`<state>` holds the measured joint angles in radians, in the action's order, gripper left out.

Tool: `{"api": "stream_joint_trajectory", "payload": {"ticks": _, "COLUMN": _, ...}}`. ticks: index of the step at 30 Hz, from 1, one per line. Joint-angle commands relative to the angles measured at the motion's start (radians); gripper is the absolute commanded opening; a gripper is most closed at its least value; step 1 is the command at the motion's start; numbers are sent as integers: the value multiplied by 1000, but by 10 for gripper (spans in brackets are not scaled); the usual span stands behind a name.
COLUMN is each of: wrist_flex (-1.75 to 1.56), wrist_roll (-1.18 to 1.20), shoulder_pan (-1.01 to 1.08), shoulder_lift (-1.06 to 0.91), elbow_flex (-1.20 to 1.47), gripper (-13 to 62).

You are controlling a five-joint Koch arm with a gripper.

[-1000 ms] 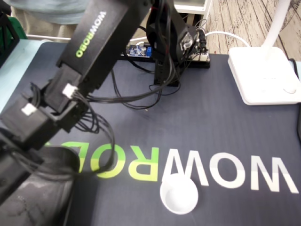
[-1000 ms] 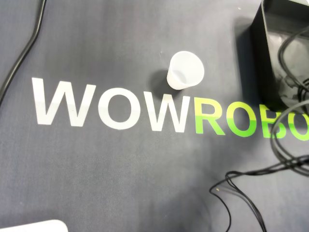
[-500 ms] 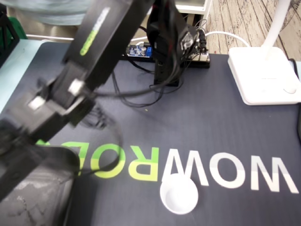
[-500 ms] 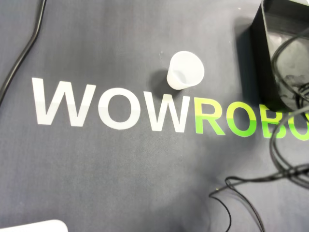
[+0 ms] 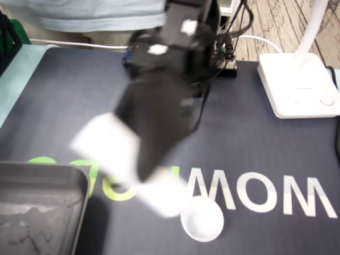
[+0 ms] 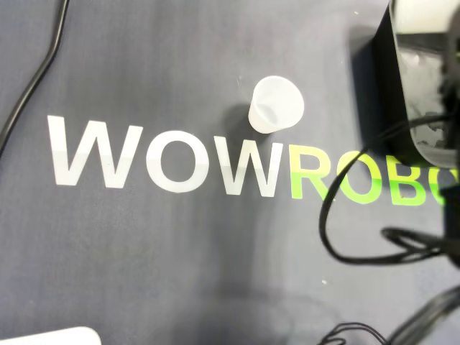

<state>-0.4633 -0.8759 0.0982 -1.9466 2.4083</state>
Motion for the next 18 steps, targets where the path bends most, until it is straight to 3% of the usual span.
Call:
{"api": "stream_joint_trajectory", "payload": {"ticks": 1, "wrist_flex": -77, "wrist_roll": -258, "shoulder_pan": -81, "shoulder_lift": -31, "elbow_flex": -17, "gripper": 26}}
{"api": "stream_joint_trajectory", "payload": {"ticks": 8, "wrist_flex": -52, "wrist_roll": -675, "shoulder_pan": -192, "shoulder_lift": 61, "elbow_flex": -2, "gripper": 26}}
{"api": "stream_joint_trajectory", "payload": {"ticks": 18, "wrist_flex": -97, "wrist_roll": -715, "shoulder_pan": -201, "shoulder_lift": 250, "elbow_flex": -8, "gripper": 26}}
